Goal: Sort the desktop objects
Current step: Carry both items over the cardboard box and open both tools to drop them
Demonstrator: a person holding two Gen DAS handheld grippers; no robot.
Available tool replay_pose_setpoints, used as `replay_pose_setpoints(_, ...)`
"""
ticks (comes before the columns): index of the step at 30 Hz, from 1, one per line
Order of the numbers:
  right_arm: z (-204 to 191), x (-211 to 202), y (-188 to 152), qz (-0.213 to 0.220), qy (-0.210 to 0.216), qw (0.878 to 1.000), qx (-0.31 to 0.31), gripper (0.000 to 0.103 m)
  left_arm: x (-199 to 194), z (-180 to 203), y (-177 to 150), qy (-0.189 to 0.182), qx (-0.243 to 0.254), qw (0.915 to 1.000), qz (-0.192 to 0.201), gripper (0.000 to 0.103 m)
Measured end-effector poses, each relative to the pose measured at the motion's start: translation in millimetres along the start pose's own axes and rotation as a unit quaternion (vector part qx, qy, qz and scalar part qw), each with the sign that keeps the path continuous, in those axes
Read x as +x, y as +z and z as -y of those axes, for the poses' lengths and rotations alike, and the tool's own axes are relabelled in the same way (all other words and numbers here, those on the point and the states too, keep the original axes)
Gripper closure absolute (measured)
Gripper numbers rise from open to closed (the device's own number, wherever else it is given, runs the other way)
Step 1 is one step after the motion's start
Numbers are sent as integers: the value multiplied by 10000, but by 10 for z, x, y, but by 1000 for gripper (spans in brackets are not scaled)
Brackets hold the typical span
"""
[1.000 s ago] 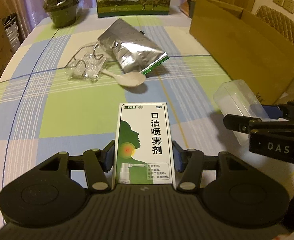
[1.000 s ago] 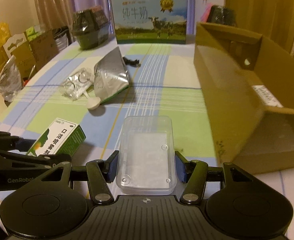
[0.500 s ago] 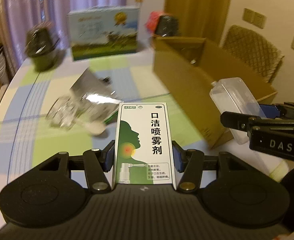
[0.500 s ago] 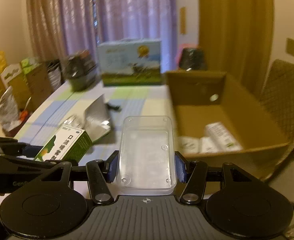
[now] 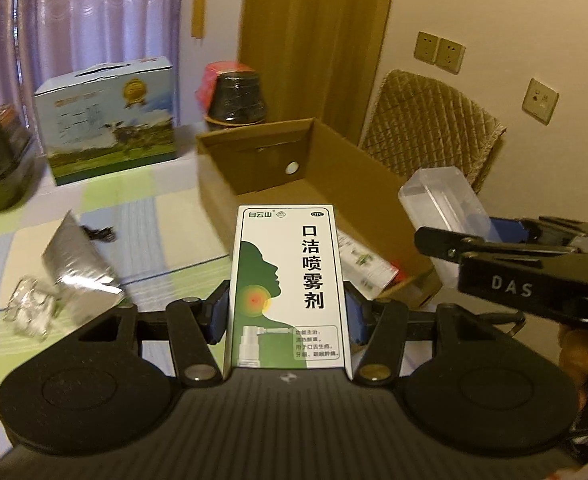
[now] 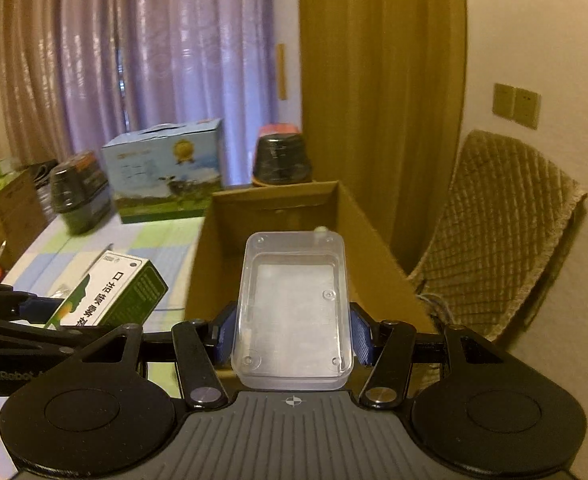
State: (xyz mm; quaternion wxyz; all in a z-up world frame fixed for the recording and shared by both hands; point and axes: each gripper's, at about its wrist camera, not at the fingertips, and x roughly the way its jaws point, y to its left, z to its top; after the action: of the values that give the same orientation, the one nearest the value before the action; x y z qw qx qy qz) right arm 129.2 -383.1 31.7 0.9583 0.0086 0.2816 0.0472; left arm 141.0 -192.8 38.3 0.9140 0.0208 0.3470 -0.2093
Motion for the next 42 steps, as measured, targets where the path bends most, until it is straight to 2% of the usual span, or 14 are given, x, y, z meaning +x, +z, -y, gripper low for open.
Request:
replay_pose_setpoints(9, 352, 209, 105, -98, -38, 9996, 254, 50, 316, 230, 246, -129, 14, 9999, -30, 52)
replay_pose_setpoints(29, 571, 585, 135, -280, -55, 9991, 311, 50, 759, 262, 398, -127, -129, 9997, -156, 53)
replay_pose_setpoints(31, 569, 599, 135, -288, -45, 9991, 319, 50, 757, 233, 401, -62, -179, 9998, -110, 51)
replay_pose_setpoints(33, 560, 611, 139, -291, -32, 9991, 315, 50, 743, 199, 401, -25, -220, 9997, -78, 44)
replay_pose_setpoints(42, 472, 655, 135, -313, 75, 9990, 305, 50, 550, 24, 263, 194, -306, 9993, 53, 43)
